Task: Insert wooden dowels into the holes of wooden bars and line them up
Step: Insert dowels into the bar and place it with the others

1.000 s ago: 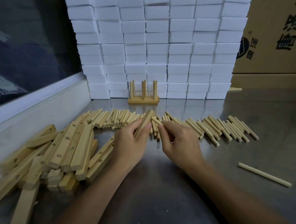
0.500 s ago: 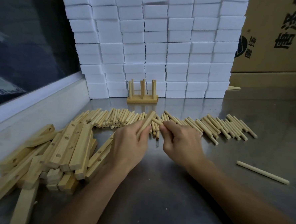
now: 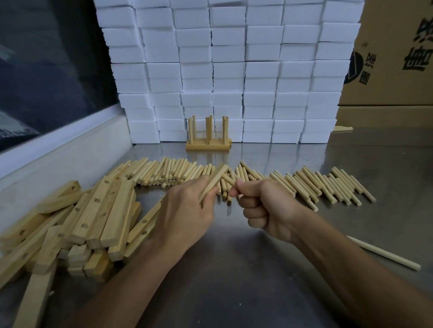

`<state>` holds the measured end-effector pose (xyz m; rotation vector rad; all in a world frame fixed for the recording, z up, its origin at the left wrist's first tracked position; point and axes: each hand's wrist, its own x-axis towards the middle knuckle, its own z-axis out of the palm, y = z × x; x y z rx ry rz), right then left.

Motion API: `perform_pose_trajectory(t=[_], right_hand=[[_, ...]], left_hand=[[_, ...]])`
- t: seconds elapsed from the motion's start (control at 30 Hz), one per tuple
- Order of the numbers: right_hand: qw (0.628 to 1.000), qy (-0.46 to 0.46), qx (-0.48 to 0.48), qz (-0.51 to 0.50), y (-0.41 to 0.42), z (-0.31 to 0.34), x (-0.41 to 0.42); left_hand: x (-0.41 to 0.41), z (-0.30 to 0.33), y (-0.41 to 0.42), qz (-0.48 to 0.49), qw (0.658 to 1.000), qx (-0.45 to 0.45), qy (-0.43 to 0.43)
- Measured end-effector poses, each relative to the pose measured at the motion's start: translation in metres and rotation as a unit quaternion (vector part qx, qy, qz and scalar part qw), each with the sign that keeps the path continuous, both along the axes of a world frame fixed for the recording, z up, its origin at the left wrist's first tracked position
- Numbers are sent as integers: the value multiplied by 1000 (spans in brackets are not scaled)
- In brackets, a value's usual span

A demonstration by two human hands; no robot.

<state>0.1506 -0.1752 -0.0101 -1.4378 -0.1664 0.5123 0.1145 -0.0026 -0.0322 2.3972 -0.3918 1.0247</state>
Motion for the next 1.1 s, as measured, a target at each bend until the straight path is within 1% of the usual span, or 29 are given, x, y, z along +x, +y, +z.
perform_pose_trajectory(t=[0.1, 0.27, 0.33, 0.4, 0.47, 0.57, 0.6, 0.67, 0.73, 0.77, 0.8, 0.87, 0.9, 0.93, 0.97, 1.03, 1.1], right_hand=[[999, -19, -30, -7, -2, 0, 2], [988, -105, -82, -84, -8, 8, 6], [986, -121, -86, -74, -12, 17, 8], [990, -111, -65, -53, -16, 24, 8], [993, -104, -35, -51, -19, 28, 8], [987, -148, -35, -55, -16, 28, 8], [984, -168, -40, -51, -14, 28, 7], [978, -197, -49, -45, -10, 28, 6], [966, -229, -100, -66, -8, 25, 9], [950, -257, -155, -89, -8, 21, 11], [921, -290, -230, -119, -9, 16, 13], [832, -340, -404, -169, -13, 4, 17], [791, -344, -474, -177, -15, -2, 18], [762, -337, -524, -177, -18, -6, 18], [743, -326, -558, -172, -20, -10, 19], [722, -311, -596, -164, -20, -13, 19], [721, -300, -605, -157, -18, -14, 20]], left_hand=[[0, -3, -4, 7, 1000, -11, 10], [3, -3, -8, -27, 995, -58, 73], [4, -6, -8, -42, 987, -103, 116], [3, -5, -10, -41, 971, -167, 166], [2, -3, -13, -41, 953, -224, 202], [0, 3, -17, -55, 923, -292, 244], [0, 4, -18, -59, 907, -324, 263], [0, 6, -18, -60, 863, -401, 302], [1, 8, -17, -64, 812, -485, 319], [1, 9, -16, -68, 788, -524, 316], [2, 10, -16, -72, 765, -558, 312], [1, 10, -15, -82, 727, -606, 312], [0, 10, -15, -89, 714, -617, 317], [0, 11, -15, -99, 704, -624, 324], [-1, 11, -14, -110, 695, -630, 329], [0, 10, -13, -132, 674, -647, 331], [0, 10, -13, -144, 658, -662, 328]])
